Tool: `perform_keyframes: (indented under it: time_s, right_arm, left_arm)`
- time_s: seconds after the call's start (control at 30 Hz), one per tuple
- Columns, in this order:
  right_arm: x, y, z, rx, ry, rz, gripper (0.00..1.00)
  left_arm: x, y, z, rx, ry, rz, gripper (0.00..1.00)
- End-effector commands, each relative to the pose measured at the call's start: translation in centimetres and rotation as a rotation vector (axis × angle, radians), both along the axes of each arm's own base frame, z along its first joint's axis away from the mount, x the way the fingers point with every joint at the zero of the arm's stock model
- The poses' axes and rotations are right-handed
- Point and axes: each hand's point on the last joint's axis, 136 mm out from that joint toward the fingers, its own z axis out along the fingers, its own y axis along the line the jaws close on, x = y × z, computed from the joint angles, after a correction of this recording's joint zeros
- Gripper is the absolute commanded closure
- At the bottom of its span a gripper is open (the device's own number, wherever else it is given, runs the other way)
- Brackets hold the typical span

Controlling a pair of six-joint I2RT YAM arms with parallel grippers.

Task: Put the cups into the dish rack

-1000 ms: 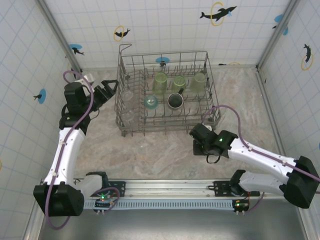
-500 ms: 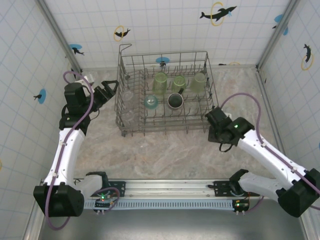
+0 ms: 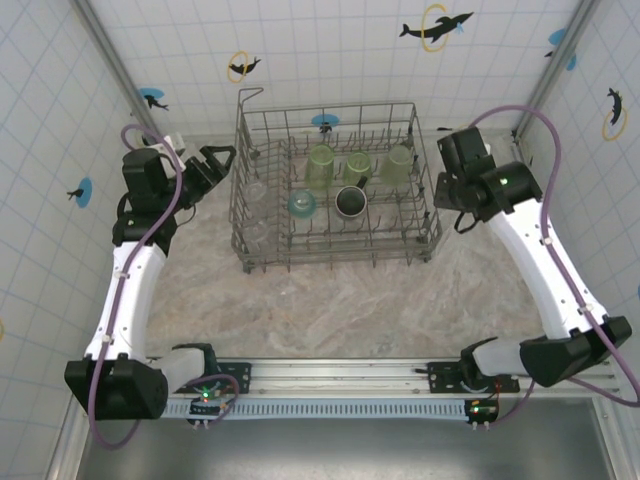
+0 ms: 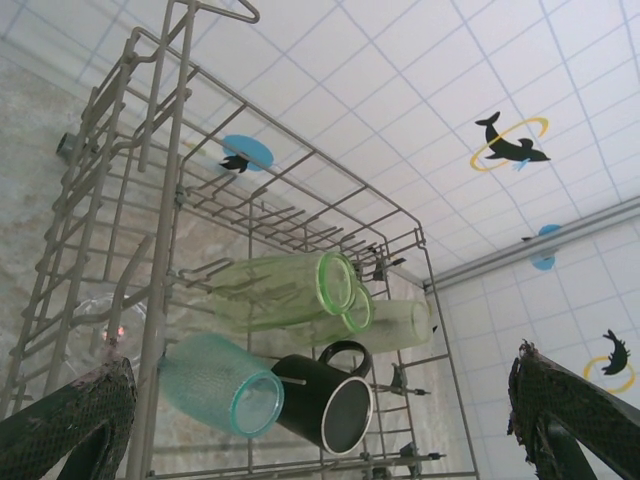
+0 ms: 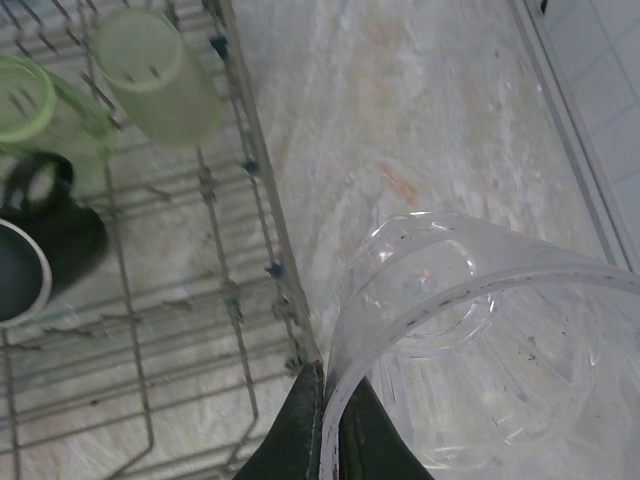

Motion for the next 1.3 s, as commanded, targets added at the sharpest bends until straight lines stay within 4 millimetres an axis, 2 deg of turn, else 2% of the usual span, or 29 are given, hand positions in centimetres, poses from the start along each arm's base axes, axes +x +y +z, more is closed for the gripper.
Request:
perform_keyframes:
  time_s: [0.0,0.3,0.57,0.73,0.87,1.03,1.27]
  right_arm:
    - [2.2,2.0,2.1,0.076,-0.084,0.046,1.00]
    - [7.1,9.3,2.5,0.282,-0.142,0.217,1.00]
    - [9.4,14.7,2.8,0.425,-0.172,0.365,1.00]
    - [9.6,18.7,3.2,0.616,-0.186,0.502,1.00]
    - [8.9,21.5,3.9,0.864,-0.224,0.610,1.00]
    - [8.1,23.0,5.6,1.113,-0.328,0.691,1.00]
    - [7.9,24.4,7.6,1.326,-0.414,0.759,1.00]
  left_arm:
    - [0.3,-0.6,0.8,-0.024,0.013,-0.028,0.02]
    - [1.8,-1.5,1.9,-0.048,0.021,-0.047,0.02]
    - [3.3,-4.2,2.1,-0.072,0.048,-0.086,0.02]
    - [4.0,-6.1,2.3,-0.129,0.049,-0.125,0.02]
    - [4.5,-6.9,2.0,-0.170,0.055,-0.138,0.02]
    - [4.9,-8.0,1.8,-0.223,0.064,-0.170,0.02]
    - [5.5,-9.5,1.3,-0.264,0.084,-0.199,0.02]
